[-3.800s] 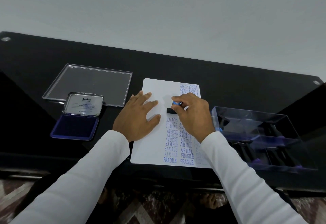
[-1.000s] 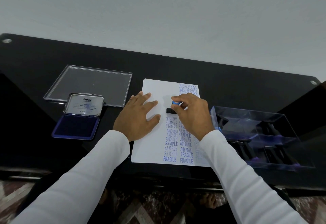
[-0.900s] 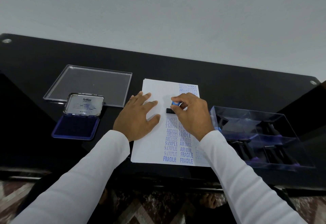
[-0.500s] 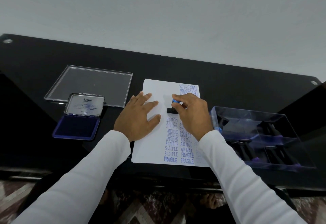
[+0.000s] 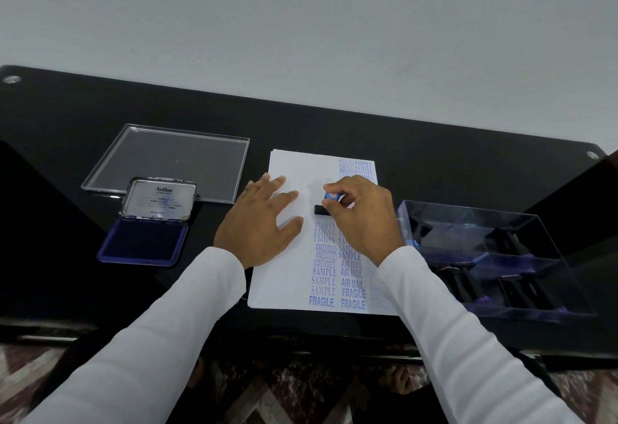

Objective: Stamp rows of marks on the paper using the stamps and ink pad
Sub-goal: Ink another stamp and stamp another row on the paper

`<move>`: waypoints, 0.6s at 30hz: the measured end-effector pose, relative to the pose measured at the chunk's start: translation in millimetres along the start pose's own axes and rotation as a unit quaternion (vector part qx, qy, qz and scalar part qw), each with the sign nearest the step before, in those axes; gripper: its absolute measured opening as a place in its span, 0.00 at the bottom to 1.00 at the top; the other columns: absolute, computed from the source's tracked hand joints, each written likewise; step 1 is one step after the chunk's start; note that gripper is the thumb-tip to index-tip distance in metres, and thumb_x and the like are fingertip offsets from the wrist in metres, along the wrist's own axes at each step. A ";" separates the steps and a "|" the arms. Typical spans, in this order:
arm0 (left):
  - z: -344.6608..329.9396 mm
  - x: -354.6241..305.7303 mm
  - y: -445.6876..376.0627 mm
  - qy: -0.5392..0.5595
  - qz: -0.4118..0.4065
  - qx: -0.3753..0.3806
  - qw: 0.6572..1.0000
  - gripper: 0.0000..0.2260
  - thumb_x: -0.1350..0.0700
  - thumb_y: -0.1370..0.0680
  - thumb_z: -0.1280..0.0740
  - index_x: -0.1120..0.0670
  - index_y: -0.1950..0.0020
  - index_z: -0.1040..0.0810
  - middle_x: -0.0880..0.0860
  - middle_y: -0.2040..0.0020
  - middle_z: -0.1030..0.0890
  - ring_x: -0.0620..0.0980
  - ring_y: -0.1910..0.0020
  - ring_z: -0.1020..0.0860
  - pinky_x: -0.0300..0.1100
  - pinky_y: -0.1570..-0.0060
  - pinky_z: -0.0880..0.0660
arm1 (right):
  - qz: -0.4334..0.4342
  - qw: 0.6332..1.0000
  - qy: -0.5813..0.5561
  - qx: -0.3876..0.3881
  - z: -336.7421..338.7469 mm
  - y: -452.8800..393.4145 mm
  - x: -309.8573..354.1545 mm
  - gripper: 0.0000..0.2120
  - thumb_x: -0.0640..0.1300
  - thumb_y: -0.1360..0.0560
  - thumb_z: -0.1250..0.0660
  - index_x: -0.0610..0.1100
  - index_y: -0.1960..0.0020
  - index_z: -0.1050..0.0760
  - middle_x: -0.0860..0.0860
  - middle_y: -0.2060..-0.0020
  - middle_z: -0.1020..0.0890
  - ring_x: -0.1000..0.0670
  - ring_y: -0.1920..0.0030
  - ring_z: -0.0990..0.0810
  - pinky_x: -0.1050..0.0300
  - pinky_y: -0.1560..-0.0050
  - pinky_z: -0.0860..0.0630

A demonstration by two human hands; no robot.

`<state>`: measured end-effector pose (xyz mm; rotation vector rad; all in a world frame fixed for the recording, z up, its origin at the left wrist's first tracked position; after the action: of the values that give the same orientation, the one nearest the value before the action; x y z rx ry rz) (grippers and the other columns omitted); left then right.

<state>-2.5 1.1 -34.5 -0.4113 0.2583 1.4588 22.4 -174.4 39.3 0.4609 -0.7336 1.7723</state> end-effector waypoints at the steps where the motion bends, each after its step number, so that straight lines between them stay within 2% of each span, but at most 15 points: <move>1: -0.4 0.2 0.2 0.000 0.000 0.001 1.000 0.31 0.31 0.23 0.48 0.43 0.24 0.32 0.46 0.19 0.41 0.51 0.19 0.48 0.52 0.21 0.52 | 0.000 1.000 0.000 -0.001 0.1 0.0 0.5 0.08 0.42 0.25 0.27 0.45 0.46 0.16 0.53 0.51 0.17 0.54 0.59 0.19 0.70 0.54 0.25; 6: 1.2 -1.8 0.0 -0.001 -0.003 0.002 1.000 0.30 0.32 0.22 0.46 0.43 0.23 0.33 0.46 0.19 0.41 0.51 0.19 0.49 0.49 0.23 0.55 | -0.007 1.000 0.004 0.000 -1.1 0.1 0.0 0.12 0.44 0.24 0.28 0.45 0.41 0.18 0.51 0.47 0.17 0.56 0.57 0.21 0.76 0.53 0.32; 10: 1.4 -2.4 0.4 0.001 0.005 0.008 1.000 0.31 0.31 0.23 0.48 0.43 0.23 0.33 0.46 0.19 0.42 0.51 0.19 0.49 0.49 0.23 0.54 | -0.013 1.000 0.008 -0.001 -1.1 -0.6 -0.5 0.14 0.45 0.23 0.29 0.45 0.38 0.19 0.51 0.45 0.17 0.57 0.56 0.22 0.76 0.51 0.33; 14: 2.3 -2.9 0.6 -0.001 -0.002 0.000 1.000 0.27 0.34 0.20 0.43 0.43 0.23 0.33 0.46 0.19 0.42 0.51 0.19 0.49 0.48 0.24 0.56 | -0.014 1.000 0.009 0.000 -2.2 -1.1 -0.9 0.14 0.45 0.23 0.29 0.46 0.38 0.19 0.51 0.44 0.17 0.57 0.56 0.22 0.78 0.52 0.35; 18: 1.6 -1.9 0.4 -0.001 -0.001 0.003 1.000 0.30 0.32 0.22 0.47 0.43 0.23 0.33 0.46 0.19 0.42 0.50 0.19 0.49 0.48 0.23 0.55 | -0.014 1.000 0.004 -0.004 -1.4 -0.8 -1.7 0.11 0.44 0.24 0.27 0.46 0.42 0.17 0.52 0.47 0.16 0.56 0.58 0.21 0.77 0.54 0.32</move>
<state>-3.2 0.1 -32.4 -0.4054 0.2596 1.4565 23.7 -174.4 37.4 0.4556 -0.7245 1.7436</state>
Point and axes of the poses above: each hand's wrist, its own y-axis away from the middle knuckle, its own z-axis out of the back of the hand, x = y × z, the point moved 9 cm from there along -y, towards the middle knuckle
